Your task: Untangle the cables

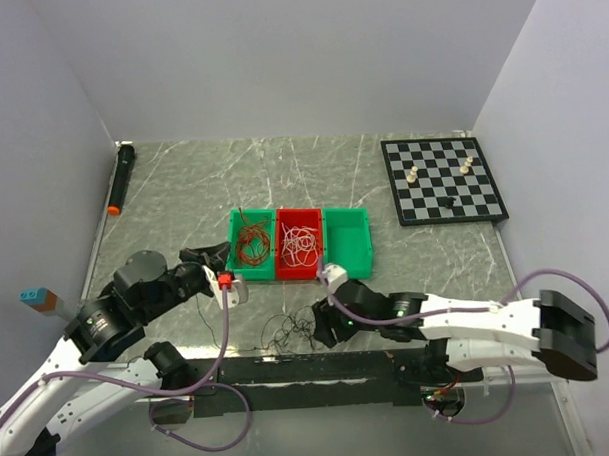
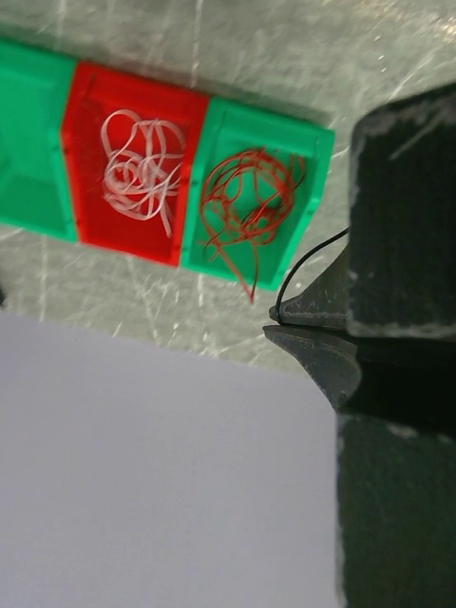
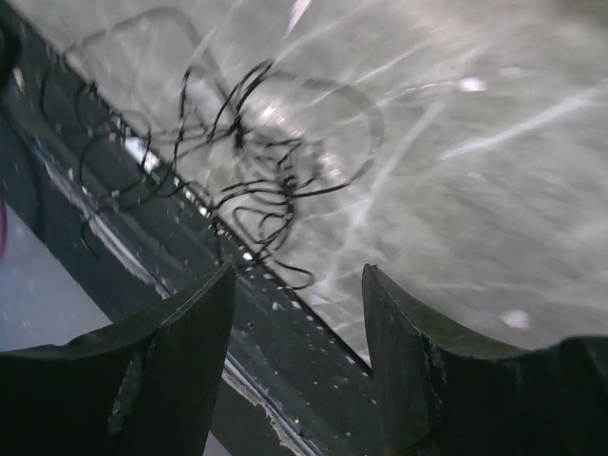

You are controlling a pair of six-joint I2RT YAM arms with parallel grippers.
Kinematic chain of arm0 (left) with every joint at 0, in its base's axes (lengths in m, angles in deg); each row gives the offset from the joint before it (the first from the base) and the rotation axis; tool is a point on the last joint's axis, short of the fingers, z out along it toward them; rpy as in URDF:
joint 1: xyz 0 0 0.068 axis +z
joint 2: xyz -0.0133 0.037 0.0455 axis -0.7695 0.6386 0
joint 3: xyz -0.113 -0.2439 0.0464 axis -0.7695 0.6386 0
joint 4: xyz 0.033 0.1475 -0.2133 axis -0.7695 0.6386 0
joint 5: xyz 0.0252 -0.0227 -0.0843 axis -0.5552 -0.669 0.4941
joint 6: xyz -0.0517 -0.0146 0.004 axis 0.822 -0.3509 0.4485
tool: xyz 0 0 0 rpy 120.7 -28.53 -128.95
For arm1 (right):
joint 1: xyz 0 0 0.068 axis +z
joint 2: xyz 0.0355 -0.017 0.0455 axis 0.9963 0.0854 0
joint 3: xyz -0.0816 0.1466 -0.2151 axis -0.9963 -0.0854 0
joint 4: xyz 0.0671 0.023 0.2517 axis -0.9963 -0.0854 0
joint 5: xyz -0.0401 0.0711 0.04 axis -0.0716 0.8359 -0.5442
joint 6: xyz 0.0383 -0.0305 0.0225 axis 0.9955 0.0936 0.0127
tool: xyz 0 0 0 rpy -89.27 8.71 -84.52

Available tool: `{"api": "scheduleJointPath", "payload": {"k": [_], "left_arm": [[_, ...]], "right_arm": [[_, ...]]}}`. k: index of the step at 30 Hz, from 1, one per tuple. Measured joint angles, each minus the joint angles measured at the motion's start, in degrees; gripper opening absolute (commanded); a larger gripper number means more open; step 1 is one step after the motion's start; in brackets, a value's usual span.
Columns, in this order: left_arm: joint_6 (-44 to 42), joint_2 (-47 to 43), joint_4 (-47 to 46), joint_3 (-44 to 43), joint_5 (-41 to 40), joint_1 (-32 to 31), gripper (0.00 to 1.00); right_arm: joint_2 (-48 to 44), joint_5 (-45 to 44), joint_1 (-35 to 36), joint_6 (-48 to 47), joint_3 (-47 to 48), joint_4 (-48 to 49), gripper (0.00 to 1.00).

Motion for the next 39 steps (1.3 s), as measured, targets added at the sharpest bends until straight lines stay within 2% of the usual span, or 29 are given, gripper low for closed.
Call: {"api": "scheduleJointPath", "payload": {"k": [3,9,15,17,21,25,26,27,29,30,31,33,35,39], "left_arm": [[-0.35,-0.15,1.53,1.84,-0.11,0.0,0.01],[-0.59,0.13,2.16,2.1,0.13,0.0,0.01],[-0.66,0.13,1.77,3.04,0.39,0.0,0.01],[-0.72,0.13,1.77,3.06,0.37,0.0,0.01],[-1.77,0.09,1.42,4.0,0.17,0.0,0.01],[-4.0,-0.39,0.61,7.98,0.15,0.0,0.01],[-4.24,-0.48,0.5,8.98,0.15,0.0,0.05],[-4.39,-0.63,0.13,10.54,0.15,0.0,0.17],[-4.33,-0.57,0.09,12.26,0.37,0.0,0.35],[-3.85,-0.17,0.11,12.74,0.74,0.0,0.56],[-3.06,0.59,0.24,12.83,1.77,0.02,0.68],[-1.25,2.78,0.04,12.39,4.39,0.0,0.81],[1.27,5.4,0.11,11.43,8.02,0.02,0.87],[8.11,10.34,-1.22,9.01,16.28,0.02,0.89]], "right_arm": [[5.97,4.0,0.52,-2.84,1.95,0.96,0.63],[11.74,6.14,0.61,-6.19,6.75,5.14,0.54],[15.04,4.57,0.61,-7.3,7.26,7.02,0.09],[14.99,3.15,0.61,-7.06,7.26,6.78,0.0],[11.8,-0.68,0.63,-5.49,6.47,5.31,0.0],[0.31,-5.9,1.11,-3.15,4.39,0.42,0.0],[-2.36,-6.67,1.22,-2.62,4.24,-0.52,0.0],[-6.32,-7.48,1.33,-2.08,3.8,-1.22,0.0],[-12.11,-7.93,1.36,-1.55,2.89,-1.62,0.0],[-14.62,-7.91,1.36,-1.31,2.27,-1.73,0.0],[-16.28,-7.89,1.36,-1.03,1.64,-1.86,0.0],[-18.25,-7.89,1.36,-0.63,1.11,-2.36,0.0],[-17.22,-7.61,1.36,-0.35,1.11,-2.84,0.0],[-14.56,-7.41,2.01,0.24,0.96,-3.87,0.0]]}}
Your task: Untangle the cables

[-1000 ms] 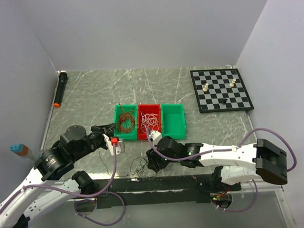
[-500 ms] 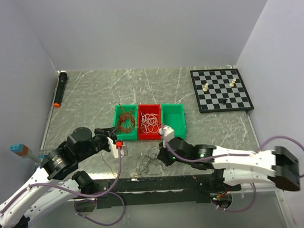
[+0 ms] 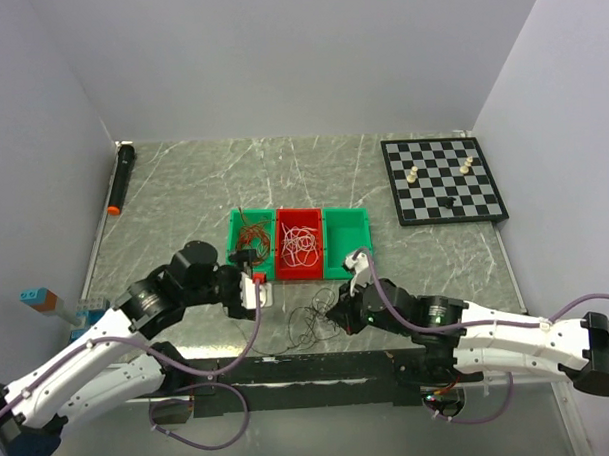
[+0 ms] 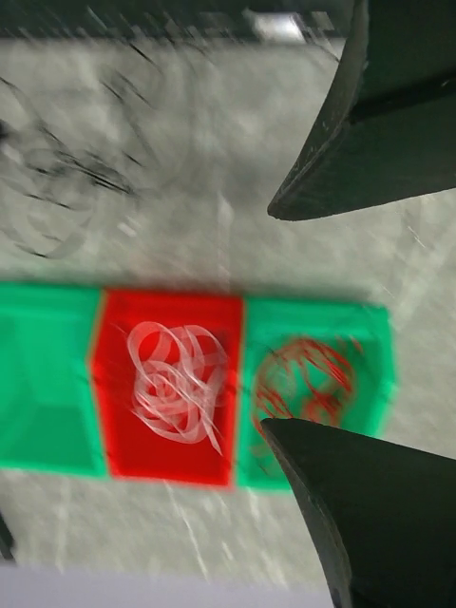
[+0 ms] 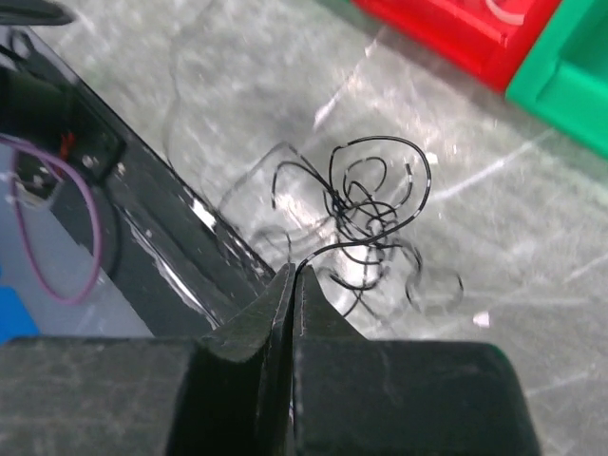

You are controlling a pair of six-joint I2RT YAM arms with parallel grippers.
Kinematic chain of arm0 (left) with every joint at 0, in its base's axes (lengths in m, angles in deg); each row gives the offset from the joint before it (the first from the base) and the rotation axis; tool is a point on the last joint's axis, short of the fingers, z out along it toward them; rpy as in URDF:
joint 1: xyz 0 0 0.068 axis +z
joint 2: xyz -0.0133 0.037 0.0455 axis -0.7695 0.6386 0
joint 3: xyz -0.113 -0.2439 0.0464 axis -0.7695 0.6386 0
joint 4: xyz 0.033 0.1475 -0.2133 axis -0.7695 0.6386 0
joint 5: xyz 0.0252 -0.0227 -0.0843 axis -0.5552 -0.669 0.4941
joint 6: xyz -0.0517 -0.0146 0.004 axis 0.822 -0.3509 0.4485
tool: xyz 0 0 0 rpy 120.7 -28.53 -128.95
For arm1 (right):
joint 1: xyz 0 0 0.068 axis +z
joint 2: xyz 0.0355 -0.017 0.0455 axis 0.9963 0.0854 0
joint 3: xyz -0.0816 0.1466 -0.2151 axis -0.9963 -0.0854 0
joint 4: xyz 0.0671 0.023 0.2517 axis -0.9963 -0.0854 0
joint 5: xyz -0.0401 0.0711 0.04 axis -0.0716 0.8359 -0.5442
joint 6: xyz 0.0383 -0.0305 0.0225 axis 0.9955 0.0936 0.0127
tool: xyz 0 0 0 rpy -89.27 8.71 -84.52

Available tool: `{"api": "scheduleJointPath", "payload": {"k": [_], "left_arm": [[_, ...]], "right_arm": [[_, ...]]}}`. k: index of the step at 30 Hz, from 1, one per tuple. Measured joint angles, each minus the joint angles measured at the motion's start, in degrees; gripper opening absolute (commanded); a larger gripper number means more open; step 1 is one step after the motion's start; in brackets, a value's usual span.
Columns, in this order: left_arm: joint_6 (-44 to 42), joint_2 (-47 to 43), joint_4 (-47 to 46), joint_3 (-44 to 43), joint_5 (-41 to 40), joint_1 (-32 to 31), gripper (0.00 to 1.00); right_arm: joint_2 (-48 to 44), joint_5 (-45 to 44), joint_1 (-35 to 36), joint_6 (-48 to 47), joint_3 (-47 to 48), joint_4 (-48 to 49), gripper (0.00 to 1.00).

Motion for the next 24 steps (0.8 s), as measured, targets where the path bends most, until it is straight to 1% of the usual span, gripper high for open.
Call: {"api": "scheduleJointPath", "payload": {"k": [3,4,8,11,17,20,24], "left_arm": [[6.05,3.52,-2.84,-0.87,6.23,-0.02,0.89],[8.31,5.31,-4.07,-1.14,8.39,-0.02,0.92],[13.46,13.68,-7.69,-2.38,14.43,-0.02,0.91],[15.08,17.16,-9.49,-1.64,16.39,-0.04,0.89],[17.64,21.38,-15.47,0.79,18.73,-0.76,0.82],[18.01,22.56,-17.0,2.16,19.8,-1.25,0.79],[17.81,23.96,-18.23,3.34,21.35,-1.95,0.78]], "right_arm": [[-0.31,-0.15,0.76,0.48,-0.22,-1.22,0.0],[-0.83,-0.33,1.09,0.66,-0.22,-1.25,0.0],[-2.78,-1.38,2.36,1.46,-0.22,-1.57,0.0],[-4.24,-2.45,3.82,2.05,-0.22,-1.9,0.0],[-6.6,-4.2,5.33,2.29,-0.7,-2.27,0.0],[-7.67,-4.98,5.7,2.27,-0.76,-2.91,0.0],[-9.09,-5.95,5.99,1.97,-0.76,-3.23,0.0]]}}
